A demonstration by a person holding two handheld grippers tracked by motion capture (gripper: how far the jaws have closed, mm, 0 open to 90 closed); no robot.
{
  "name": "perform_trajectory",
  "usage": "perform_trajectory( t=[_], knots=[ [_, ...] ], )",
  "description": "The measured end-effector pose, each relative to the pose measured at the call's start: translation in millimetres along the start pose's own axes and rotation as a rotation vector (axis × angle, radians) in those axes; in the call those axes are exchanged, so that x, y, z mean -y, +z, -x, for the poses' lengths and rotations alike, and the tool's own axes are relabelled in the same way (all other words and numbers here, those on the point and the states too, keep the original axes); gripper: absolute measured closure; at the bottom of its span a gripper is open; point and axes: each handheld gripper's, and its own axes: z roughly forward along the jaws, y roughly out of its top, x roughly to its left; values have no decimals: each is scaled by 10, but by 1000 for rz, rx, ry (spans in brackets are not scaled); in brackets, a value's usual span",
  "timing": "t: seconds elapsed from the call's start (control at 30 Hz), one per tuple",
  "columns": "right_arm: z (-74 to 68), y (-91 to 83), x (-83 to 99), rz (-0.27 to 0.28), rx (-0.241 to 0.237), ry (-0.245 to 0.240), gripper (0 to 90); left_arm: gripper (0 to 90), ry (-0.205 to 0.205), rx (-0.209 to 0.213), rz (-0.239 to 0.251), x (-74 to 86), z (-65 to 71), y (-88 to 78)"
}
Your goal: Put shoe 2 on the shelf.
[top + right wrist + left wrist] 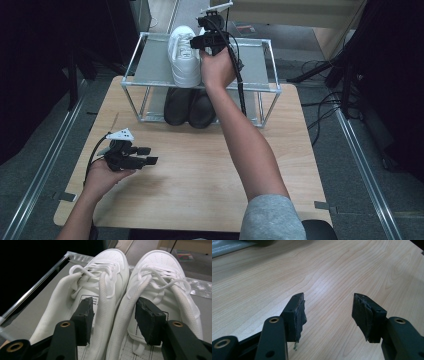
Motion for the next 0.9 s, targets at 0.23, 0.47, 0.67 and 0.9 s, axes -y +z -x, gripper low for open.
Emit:
perform_trajectory(
  t=[0.23, 0.47, 0.67, 0.9],
  knots=[
    [57, -103, 67, -19, -88, -28, 501, 439, -3, 8, -2, -19, 10, 26],
    [71, -241, 125, -8, -130, -67, 499, 439, 10, 17, -17, -38, 20, 49],
    [71, -379, 127, -5, -194, -85, 499, 438, 7, 16, -18, -42, 13, 60],
    [61, -542, 186, 16, -240, -142, 499, 438, 6, 18, -19, -47, 18, 60]
  ],
)
